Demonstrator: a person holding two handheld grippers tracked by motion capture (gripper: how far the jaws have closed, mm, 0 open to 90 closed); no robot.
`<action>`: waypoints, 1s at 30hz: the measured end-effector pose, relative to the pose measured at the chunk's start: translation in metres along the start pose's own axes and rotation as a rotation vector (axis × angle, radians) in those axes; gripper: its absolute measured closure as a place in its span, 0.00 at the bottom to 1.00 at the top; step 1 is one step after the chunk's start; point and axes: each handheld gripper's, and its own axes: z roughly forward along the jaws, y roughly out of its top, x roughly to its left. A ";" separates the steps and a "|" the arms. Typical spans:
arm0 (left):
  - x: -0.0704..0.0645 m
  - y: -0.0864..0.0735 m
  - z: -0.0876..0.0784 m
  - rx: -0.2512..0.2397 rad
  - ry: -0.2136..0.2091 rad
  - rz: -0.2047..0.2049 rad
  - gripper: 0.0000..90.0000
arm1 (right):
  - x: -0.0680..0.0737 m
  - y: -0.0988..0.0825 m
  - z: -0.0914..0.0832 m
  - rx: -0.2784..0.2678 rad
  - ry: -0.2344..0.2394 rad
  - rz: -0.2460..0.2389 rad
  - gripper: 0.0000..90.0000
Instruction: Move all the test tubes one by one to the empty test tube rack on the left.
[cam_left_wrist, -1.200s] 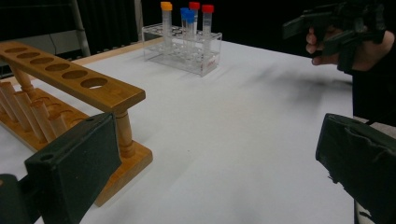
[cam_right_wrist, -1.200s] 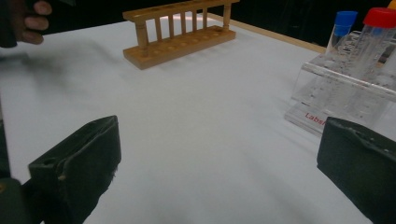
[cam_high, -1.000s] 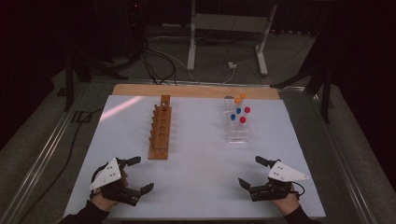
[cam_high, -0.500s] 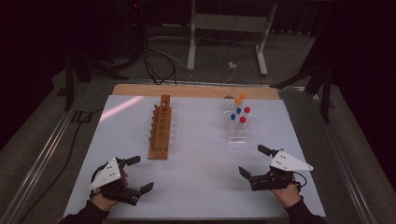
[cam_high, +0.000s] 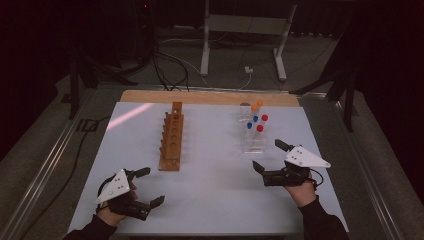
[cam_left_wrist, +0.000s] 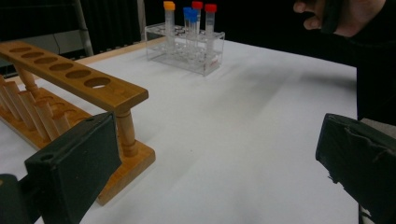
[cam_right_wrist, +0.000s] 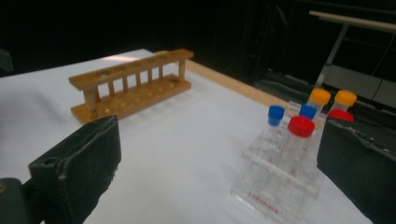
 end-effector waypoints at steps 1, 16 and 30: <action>0.000 0.000 0.000 0.000 0.000 0.000 0.01 | -0.001 0.000 0.002 -0.006 -0.005 0.001 0.00; -0.001 0.000 0.000 0.004 0.001 0.005 0.01 | -0.014 0.001 0.034 0.017 -0.109 0.025 0.00; 0.000 0.000 0.000 -0.008 -0.001 -0.002 0.01 | -0.031 -0.012 0.060 0.101 -0.201 0.088 0.00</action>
